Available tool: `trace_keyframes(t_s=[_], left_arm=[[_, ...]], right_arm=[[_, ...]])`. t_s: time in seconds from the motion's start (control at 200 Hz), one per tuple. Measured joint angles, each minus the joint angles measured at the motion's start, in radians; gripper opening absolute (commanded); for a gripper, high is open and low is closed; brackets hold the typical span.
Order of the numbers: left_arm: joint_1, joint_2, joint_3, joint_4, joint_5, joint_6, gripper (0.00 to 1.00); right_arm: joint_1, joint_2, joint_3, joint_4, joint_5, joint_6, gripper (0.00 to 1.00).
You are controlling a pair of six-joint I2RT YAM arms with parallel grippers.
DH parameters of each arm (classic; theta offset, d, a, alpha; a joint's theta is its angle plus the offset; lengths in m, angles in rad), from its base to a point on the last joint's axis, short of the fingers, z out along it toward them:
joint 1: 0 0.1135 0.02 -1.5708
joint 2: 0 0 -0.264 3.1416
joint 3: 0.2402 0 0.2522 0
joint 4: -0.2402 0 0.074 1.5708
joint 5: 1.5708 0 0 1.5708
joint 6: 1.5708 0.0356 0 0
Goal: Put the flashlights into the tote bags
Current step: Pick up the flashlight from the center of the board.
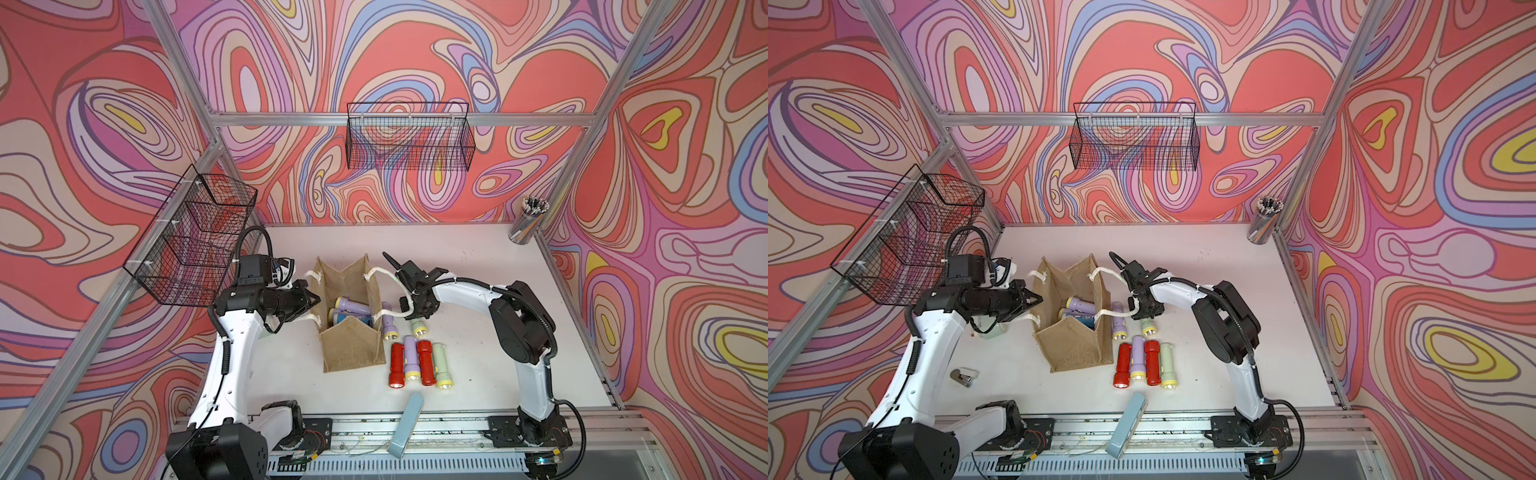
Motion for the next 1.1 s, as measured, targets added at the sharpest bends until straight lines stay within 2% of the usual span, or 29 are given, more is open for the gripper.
trace_keyframes(t_s=[0.2,0.376,0.576,0.886,1.102], left_arm=[[0.000,0.000,0.000,0.000,0.000,0.003,0.05],[0.000,0.000,-0.001,0.000,0.001,0.002,0.05],[0.000,0.000,-0.001,0.000,0.002,0.002,0.05],[0.000,0.000,-0.001,0.004,0.003,-0.003,0.05],[0.000,0.000,-0.001,0.003,0.003,-0.005,0.05]], right_arm=[[0.002,0.006,0.010,-0.032,0.044,-0.004,0.37],[0.002,0.006,0.005,-0.041,0.092,-0.005,0.26],[-0.003,-0.018,-0.031,-0.045,0.157,-0.003,0.22],[-0.138,-0.135,-0.123,-0.105,0.216,0.004,0.17],[-0.138,-0.260,-0.055,-0.157,0.251,0.004,0.14]])
